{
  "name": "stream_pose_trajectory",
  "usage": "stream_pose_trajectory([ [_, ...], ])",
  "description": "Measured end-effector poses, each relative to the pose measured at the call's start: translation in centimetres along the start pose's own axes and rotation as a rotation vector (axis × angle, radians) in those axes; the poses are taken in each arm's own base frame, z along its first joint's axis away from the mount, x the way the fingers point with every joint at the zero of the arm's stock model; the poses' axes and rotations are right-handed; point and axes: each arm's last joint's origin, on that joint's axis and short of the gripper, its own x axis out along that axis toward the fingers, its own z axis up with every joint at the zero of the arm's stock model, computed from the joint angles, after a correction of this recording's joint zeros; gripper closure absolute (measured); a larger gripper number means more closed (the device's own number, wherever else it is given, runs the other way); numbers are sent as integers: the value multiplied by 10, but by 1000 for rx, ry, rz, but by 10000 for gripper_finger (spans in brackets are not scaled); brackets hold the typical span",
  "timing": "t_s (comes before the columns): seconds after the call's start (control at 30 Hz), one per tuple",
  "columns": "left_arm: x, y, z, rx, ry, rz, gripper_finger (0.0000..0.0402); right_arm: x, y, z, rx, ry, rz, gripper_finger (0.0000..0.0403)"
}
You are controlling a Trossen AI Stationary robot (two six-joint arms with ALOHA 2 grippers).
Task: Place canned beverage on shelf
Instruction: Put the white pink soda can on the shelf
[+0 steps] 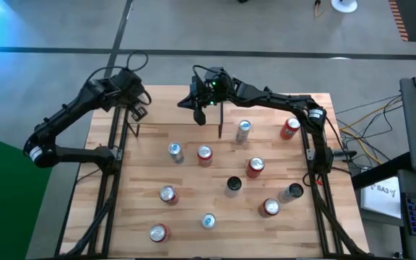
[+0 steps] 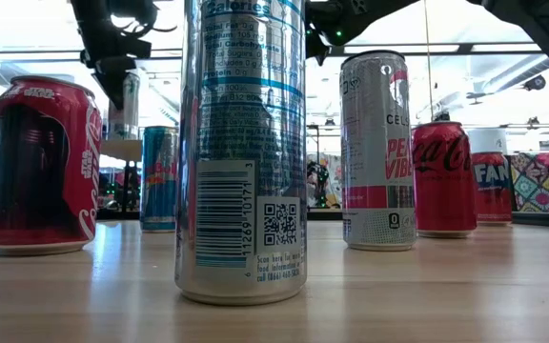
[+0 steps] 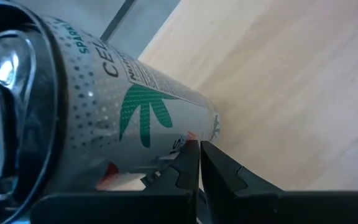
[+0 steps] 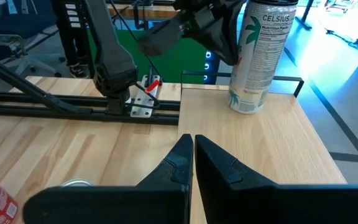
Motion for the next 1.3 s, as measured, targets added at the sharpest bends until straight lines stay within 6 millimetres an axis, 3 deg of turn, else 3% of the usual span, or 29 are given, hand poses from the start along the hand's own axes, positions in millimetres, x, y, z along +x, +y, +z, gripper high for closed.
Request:
stream_pose_trajectory([
  [0.6, 0, 4, 3, -14, -45, 9, 402, 0, 0, 0, 1, 1, 0, 394],
  [1.0, -39, 15, -8, 40, -88, -23, 402, 0, 0, 0, 2, 4, 1, 394],
  [1.3, -28, 12, -2, 88, -73, -25, 402, 0, 0, 0, 2, 3, 0, 394],
])
